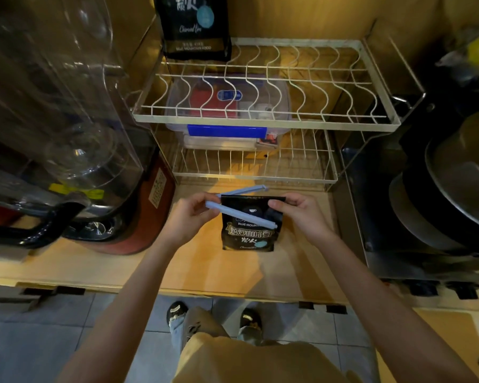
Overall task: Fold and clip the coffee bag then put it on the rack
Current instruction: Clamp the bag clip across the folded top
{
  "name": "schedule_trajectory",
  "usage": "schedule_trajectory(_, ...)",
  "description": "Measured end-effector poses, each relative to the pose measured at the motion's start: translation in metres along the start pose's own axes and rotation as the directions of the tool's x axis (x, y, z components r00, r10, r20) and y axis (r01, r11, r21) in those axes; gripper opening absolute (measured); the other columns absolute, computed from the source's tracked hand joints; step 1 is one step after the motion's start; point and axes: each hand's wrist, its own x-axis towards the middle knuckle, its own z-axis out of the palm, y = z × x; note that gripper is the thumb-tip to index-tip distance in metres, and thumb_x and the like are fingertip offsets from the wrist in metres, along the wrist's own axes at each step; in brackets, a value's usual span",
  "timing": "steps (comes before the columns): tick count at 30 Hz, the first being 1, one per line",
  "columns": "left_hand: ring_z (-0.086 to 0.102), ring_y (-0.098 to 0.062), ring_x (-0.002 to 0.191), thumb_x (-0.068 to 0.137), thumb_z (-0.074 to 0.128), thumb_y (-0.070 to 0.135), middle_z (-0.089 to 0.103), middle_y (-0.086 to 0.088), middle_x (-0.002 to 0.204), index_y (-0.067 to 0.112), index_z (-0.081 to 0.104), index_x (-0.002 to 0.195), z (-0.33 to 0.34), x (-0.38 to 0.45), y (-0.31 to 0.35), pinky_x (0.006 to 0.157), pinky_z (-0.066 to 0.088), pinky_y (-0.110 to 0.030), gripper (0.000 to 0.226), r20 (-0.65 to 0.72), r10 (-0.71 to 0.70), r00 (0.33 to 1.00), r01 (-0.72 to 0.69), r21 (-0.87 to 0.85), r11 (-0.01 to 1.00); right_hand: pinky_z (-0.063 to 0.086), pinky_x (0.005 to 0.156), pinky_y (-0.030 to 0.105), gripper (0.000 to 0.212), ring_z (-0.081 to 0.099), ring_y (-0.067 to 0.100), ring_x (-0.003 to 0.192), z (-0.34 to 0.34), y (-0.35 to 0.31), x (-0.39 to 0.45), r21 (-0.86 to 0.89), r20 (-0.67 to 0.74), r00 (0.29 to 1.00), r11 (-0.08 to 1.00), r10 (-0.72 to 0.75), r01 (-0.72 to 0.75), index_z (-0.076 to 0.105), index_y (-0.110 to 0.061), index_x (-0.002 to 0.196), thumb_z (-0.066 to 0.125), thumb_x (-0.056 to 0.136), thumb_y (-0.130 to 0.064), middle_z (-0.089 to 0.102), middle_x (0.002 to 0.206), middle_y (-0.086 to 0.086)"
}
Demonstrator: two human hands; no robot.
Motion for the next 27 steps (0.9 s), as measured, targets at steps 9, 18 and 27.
schedule_trajectory(9,0.058,-0.017,0.106,0.082,0.059,0.006,0.063,0.0,0.105,0.027,0.052,0.11,0.027,0.001,0.0,0.093,0.049,-0.035,0.035,-0.015,-0.081,0.997,0.073,-0.289,0.955,0.043,0.084,0.027,0.016,0.053,0.017,0.098,0.005,-0.005,-0.002,-0.234,-0.09,0.996,0.972,-0.023,0.001,0.07,-0.014,0.09,0.072,0.075,-0.019,0.056,0.095,0.0)
schedule_trajectory(18,0.061,0.008,0.082,0.083,0.056,0.0,0.061,0.005,0.094,0.013,0.056,0.105,0.031,0.002,0.001,0.07,0.053,-0.011,0.025,-0.058,-0.062,0.996,0.04,-0.317,0.948,0.048,0.09,0.032,0.037,0.054,0.018,0.108,-0.009,-0.013,-0.008,-0.291,0.125,0.992,0.956,-0.012,0.048,0.061,-0.02,0.109,0.071,0.075,-0.01,0.06,0.113,-0.001)
schedule_trajectory(27,0.062,0.008,0.084,0.082,0.057,0.002,0.062,0.004,0.095,0.023,0.057,0.095,0.027,0.002,0.0,0.068,0.053,-0.011,0.025,-0.024,-0.056,0.998,0.045,-0.335,0.941,0.048,0.087,0.028,0.044,0.058,0.01,0.1,-0.018,-0.016,-0.005,-0.16,0.095,0.992,0.985,0.088,-0.072,0.06,-0.014,0.11,0.075,0.068,-0.006,0.062,0.103,-0.009)
